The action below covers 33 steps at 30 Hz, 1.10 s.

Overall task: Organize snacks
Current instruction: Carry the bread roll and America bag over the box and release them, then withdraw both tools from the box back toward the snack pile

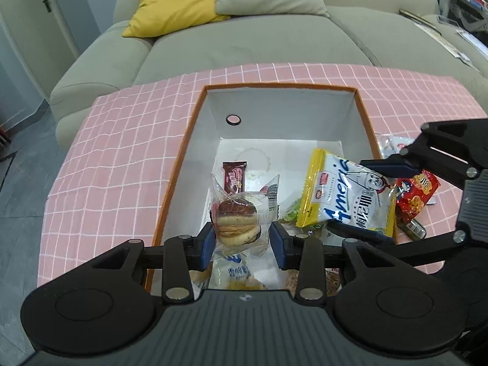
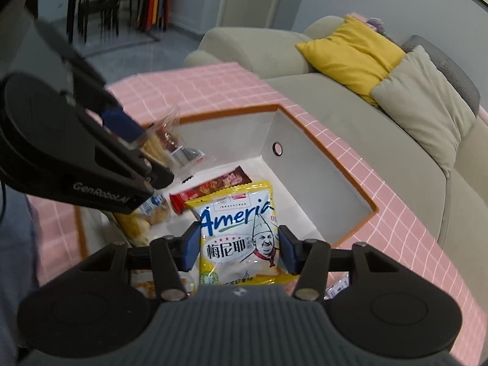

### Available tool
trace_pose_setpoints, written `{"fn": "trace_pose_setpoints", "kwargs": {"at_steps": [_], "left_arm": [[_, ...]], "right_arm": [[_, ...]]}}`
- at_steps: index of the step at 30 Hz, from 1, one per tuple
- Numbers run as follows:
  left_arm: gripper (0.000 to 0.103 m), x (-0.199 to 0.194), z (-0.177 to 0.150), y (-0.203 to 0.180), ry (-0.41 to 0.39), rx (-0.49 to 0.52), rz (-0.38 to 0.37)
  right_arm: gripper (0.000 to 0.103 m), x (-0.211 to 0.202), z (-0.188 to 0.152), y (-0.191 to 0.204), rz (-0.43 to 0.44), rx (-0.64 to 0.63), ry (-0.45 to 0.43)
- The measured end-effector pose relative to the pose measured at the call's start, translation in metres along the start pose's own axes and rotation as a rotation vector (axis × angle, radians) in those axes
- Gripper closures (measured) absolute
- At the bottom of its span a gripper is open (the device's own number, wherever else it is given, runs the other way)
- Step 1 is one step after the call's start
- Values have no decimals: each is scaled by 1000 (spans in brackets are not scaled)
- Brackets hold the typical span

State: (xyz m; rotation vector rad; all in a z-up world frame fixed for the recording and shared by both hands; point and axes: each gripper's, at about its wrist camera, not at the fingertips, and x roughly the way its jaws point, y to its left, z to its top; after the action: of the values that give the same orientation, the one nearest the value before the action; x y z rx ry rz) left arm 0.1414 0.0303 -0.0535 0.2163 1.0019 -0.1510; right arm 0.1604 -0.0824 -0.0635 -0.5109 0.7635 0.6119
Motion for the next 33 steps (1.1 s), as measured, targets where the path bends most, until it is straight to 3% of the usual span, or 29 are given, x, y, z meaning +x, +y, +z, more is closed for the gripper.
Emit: {"fn": "trace_pose_setpoints", "kwargs": {"at_steps": [7, 18, 29, 33], "left_arm": [[60, 27, 6, 2, 45, 14, -9], [59, 58, 14, 6, 102, 17, -23], [58, 74, 12, 5, 147, 28, -30], [53, 73, 12, 7, 151, 18, -37]], "right_arm": [[53, 31, 1, -3, -5, -93, 56], [52, 70, -4, -12, 16, -107, 132], [52, 82, -5, -17, 29, -114, 158], [52, 80, -3, -18, 38, -111, 160]]}}
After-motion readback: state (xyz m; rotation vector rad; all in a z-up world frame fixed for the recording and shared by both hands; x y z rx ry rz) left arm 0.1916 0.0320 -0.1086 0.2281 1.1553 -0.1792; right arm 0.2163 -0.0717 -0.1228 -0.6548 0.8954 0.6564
